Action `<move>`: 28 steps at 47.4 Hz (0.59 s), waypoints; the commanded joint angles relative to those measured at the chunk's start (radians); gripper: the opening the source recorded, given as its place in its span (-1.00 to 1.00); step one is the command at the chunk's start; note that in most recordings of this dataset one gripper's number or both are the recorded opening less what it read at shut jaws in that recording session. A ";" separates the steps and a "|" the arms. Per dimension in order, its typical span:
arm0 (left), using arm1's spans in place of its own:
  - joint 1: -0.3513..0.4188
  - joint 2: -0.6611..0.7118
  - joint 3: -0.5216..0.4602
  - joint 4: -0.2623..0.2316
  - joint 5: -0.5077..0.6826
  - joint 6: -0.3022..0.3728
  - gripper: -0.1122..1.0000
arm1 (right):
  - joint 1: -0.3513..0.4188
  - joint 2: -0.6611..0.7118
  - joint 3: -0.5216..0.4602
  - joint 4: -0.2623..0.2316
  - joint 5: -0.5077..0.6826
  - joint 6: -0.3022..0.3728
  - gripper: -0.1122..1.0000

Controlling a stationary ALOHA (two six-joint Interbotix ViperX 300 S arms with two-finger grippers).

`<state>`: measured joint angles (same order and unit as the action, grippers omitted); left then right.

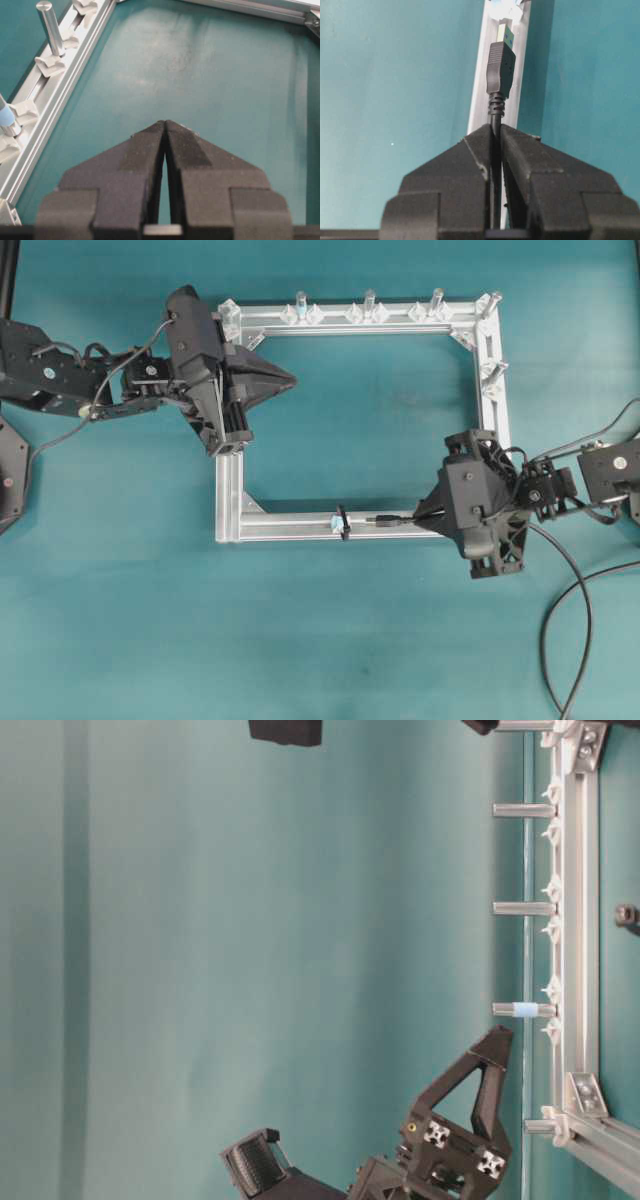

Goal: Insert the wire through the string loop located in the center.
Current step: 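Push the USB plug through the black zip-tie loop with the right gripper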

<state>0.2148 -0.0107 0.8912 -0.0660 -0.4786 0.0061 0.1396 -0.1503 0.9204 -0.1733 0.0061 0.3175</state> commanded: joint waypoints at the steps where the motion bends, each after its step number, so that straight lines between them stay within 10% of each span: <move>1: -0.003 -0.025 -0.018 0.003 -0.003 0.002 -0.80 | -0.002 -0.020 -0.020 0.002 -0.015 0.002 -0.66; 28: -0.003 -0.025 -0.020 0.003 -0.003 -0.003 -0.80 | -0.015 0.048 -0.095 0.002 -0.066 0.000 -0.66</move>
<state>0.2148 -0.0107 0.8912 -0.0660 -0.4786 0.0061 0.1258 -0.1074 0.8621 -0.1718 -0.0414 0.3191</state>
